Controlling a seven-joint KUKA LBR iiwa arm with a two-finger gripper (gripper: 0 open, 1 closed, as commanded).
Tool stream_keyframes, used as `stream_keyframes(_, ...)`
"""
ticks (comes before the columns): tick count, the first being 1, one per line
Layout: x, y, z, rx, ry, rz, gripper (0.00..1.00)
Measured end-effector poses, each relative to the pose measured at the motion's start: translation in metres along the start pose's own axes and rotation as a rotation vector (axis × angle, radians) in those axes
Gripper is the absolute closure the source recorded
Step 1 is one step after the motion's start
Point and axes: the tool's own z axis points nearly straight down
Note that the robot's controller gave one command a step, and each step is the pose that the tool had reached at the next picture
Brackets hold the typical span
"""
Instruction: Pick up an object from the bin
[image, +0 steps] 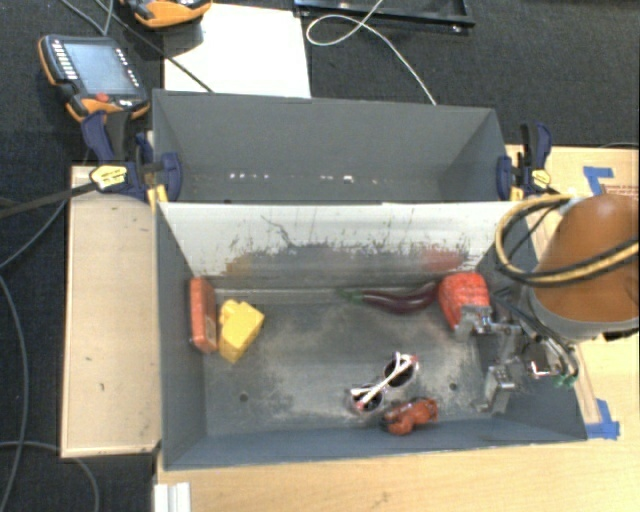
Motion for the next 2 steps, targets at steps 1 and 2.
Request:
stream_keyframes(1, 0.000, 0.000, 0.000, 0.000, 0.000, -0.001, 0.00)
stream_keyframes(2, -0.051, 0.049, 0.079, -0.004, 0.000, 0.123, 0.00)
